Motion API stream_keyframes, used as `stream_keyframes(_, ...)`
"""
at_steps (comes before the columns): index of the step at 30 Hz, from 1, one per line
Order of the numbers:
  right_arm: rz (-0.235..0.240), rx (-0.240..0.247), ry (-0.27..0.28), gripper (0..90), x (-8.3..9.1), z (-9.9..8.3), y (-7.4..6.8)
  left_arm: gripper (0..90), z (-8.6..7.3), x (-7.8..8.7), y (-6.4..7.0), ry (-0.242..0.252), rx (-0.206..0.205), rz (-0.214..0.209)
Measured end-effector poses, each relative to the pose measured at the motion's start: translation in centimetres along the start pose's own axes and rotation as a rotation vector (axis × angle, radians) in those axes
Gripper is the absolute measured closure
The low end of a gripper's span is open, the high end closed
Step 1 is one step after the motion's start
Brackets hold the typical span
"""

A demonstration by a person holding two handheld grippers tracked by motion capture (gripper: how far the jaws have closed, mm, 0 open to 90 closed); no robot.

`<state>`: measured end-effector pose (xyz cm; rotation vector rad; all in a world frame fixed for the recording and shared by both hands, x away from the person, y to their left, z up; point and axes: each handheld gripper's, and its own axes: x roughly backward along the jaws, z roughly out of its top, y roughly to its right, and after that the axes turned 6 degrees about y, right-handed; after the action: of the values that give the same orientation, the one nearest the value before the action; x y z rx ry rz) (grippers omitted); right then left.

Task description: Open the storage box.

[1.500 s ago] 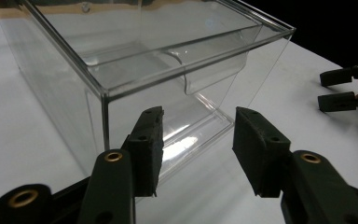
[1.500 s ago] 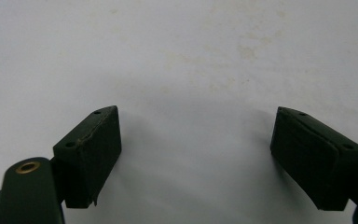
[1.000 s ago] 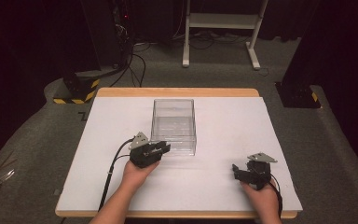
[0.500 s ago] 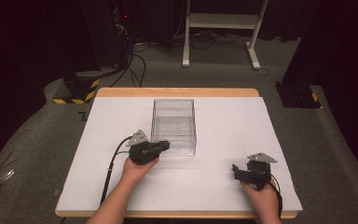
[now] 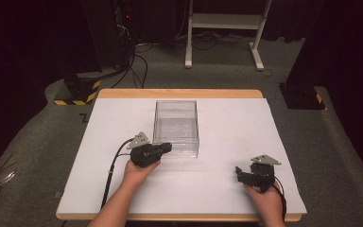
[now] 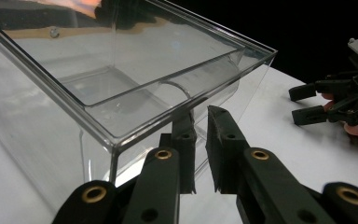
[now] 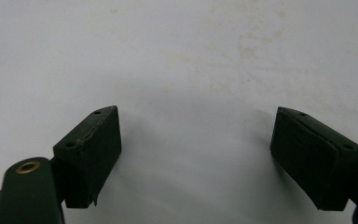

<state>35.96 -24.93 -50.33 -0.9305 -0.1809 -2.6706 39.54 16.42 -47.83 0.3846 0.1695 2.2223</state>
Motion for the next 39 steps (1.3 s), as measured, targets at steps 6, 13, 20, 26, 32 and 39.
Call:
stream_keyframes(6, 0.0, 0.0, 0.0, 16.3, 0.0, 0.0, 0.0, 82.3, -0.3, 0.2, 0.1, 0.011, -0.011, -0.01)
stream_keyframes(13, 0.0, 0.001, 0.0, 16.3, 0.0, 0.0, 0.0, 82.6, -0.5, 0.6, 0.5, 0.007, -0.026, -0.016)
stream_keyframes(20, 0.0, 0.0, 0.0, 16.3, 0.0, 0.0, 0.0, 82.9, -0.8, 1.1, 1.0, 0.012, -0.028, -0.024)
stream_keyframes(26, 0.0, 0.0, 0.0, 16.3, 0.0, 0.0, 0.0, 83.1, -1.2, 1.6, 1.6, 0.015, -0.04, -0.036)
stream_keyframes(32, -0.001, 0.001, 0.0, 16.3, 0.0, 0.0, 0.0, 83.4, -1.4, 1.9, 1.9, 0.016, -0.044, -0.049)
stream_keyframes(39, 0.0, 0.001, 0.0, 16.3, 0.0, 0.0, 0.0, 83.7, -1.6, 2.3, 2.2, 0.016, -0.044, -0.066)
